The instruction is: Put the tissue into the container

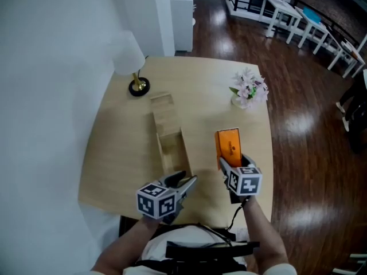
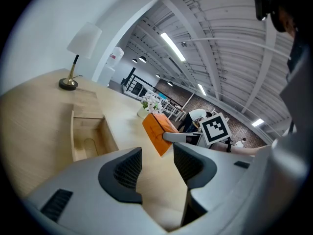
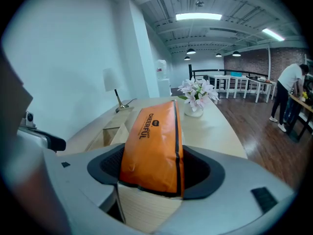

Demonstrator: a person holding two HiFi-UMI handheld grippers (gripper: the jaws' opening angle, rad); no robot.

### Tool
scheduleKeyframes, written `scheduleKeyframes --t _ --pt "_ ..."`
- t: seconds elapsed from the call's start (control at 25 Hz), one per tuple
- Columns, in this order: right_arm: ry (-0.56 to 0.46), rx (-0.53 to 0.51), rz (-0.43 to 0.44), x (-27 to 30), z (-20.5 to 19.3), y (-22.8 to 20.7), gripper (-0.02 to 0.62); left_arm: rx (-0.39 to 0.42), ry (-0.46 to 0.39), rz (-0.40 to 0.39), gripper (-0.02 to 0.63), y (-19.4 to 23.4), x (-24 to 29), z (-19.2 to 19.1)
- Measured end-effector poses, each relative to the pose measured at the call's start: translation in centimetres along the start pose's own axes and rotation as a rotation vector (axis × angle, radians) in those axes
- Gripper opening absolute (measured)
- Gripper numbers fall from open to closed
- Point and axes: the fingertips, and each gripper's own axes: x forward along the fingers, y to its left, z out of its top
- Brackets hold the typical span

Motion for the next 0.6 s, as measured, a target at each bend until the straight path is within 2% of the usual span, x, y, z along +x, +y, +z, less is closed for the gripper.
scheduleKeyframes --t 0.6 --pt "-0.002 -0.043 0.042 1.7 0.9 6.7 0.348 -0.005 -0.018 0.03 0.204 3.9 -4.2 0.4"
